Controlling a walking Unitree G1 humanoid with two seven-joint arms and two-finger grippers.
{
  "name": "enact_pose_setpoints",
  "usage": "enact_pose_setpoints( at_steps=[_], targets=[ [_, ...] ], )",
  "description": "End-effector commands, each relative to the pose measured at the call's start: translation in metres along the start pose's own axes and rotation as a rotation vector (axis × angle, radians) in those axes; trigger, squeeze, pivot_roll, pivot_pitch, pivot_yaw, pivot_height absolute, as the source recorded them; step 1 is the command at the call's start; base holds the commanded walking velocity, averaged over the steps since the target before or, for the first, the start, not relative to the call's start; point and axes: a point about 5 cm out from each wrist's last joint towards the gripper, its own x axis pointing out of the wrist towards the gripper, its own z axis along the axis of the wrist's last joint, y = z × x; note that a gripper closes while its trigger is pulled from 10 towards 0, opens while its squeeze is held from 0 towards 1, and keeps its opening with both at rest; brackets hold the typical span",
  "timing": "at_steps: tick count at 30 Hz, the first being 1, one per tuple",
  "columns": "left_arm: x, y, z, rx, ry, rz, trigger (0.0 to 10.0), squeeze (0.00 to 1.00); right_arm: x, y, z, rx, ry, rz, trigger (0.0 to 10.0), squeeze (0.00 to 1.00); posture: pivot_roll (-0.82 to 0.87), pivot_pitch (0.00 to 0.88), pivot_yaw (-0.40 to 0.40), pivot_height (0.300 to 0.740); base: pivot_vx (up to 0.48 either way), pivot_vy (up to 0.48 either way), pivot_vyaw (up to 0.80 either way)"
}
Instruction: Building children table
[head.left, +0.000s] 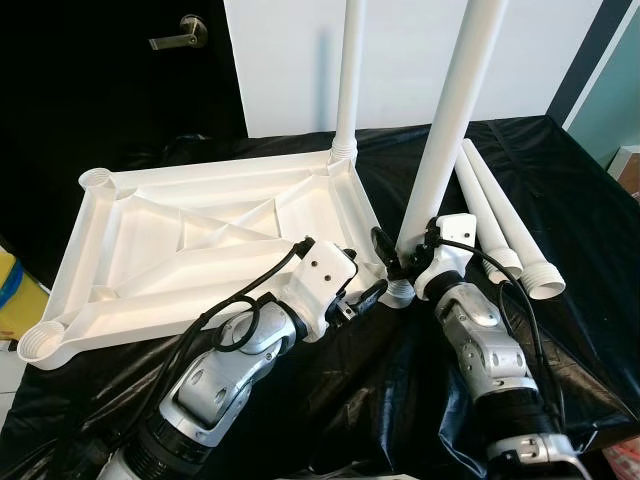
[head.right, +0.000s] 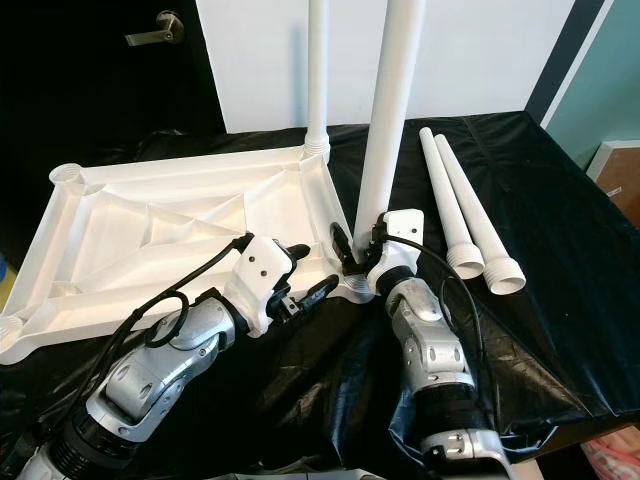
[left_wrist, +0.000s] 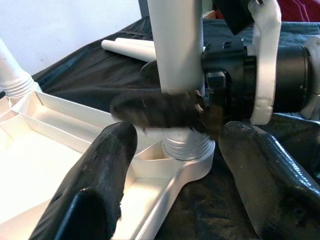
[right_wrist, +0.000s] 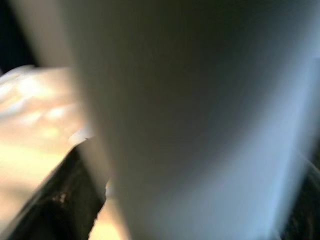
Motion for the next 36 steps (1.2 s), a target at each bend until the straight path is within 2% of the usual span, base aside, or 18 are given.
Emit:
enact_pose_setpoints(
  at_steps=[1,7,8,9,10,12,13,22,23,27,28,31,34,36],
  targets=[
    [0.002,-0.008,0.0,0.008,0.005,-0.12,10.0,0.0,0.003,0.001,-0.002,-0.038,0.025,0.105,10.0,0.0,-0.03,0.014,-0.011,0.74,0.0,0.0,0.0],
    [0.003,-0.01,-0.001,0.012,0.009,-0.129,10.0,0.0,0.006,-0.013,-0.007,-0.12,0.105,0.194,10.0,0.0,-0.02,0.002,-0.018,0.74,0.0,0.0,0.0],
    [0.003,-0.01,-0.001,0.015,0.011,-0.128,10.0,0.0,0.006,-0.017,-0.01,-0.138,0.127,0.192,6.4,0.0,-0.01,0.0,-0.022,0.74,0.0,0.0,0.0],
    [0.003,-0.01,-0.001,0.015,0.011,-0.128,10.0,0.0,0.006,-0.017,-0.01,-0.138,0.127,0.192,6.4,0.0,-0.01,0.0,-0.022,0.74,0.0,0.0,0.0],
    [0.002,-0.011,-0.001,0.016,0.011,-0.127,10.0,0.0,0.005,-0.02,-0.015,-0.141,0.148,0.185,1.4,0.0,0.0,0.0,-0.025,0.74,0.0,0.0,0.0],
    [0.002,-0.011,-0.001,0.016,0.011,-0.127,10.0,0.0,0.005,-0.02,-0.015,-0.141,0.148,0.185,1.4,0.0,0.0,0.0,-0.025,0.74,0.0,0.0,0.0],
    [0.002,-0.011,-0.001,0.017,0.013,-0.124,10.0,0.0,0.004,-0.023,-0.019,-0.133,0.167,0.175,0.0,0.0,0.0,0.0,-0.027,0.74,0.0,0.0,0.0],
    [0.001,-0.011,-0.002,0.02,0.018,-0.116,10.0,0.0,0.0,-0.026,-0.035,-0.057,0.215,0.105,0.0,0.0,0.01,0.0,-0.026,0.74,0.0,0.0,0.0],
    [0.001,-0.012,-0.002,0.02,0.019,-0.117,10.0,0.0,0.001,-0.022,-0.037,-0.025,0.213,0.073,10.0,0.0,0.0,0.0,-0.028,0.74,0.0,0.0,0.0],
    [0.001,-0.012,-0.002,0.019,0.019,-0.115,10.0,0.0,0.002,-0.02,-0.038,-0.002,0.195,0.044,10.0,0.0,0.0,0.0,-0.029,0.74,0.0,0.0,0.0],
    [0.001,-0.012,-0.002,0.016,0.019,-0.113,10.0,0.0,0.004,-0.014,-0.037,0.014,0.166,-0.015,10.0,0.0,0.0,0.0,-0.029,0.74,0.0,0.0,0.0],
    [0.001,-0.013,-0.002,0.016,0.02,-0.112,10.0,0.0,0.005,-0.013,-0.037,0.023,0.158,-0.068,10.0,0.0,0.0,0.0,-0.032,0.74,0.0,0.0,0.0],
    [0.0,-0.013,-0.003,0.016,0.022,-0.108,10.0,0.0,0.002,-0.008,-0.04,0.07,0.152,-0.221,10.0,0.0,0.0,0.0,-0.034,0.74,0.0,0.0,0.0],
    [0.0,-0.013,-0.003,0.016,0.022,-0.108,10.0,0.0,0.002,-0.008,-0.04,0.07,0.152,-0.221,10.0,0.0,0.0,0.0,-0.034,0.74,0.0,0.0,0.0]
  ],
)
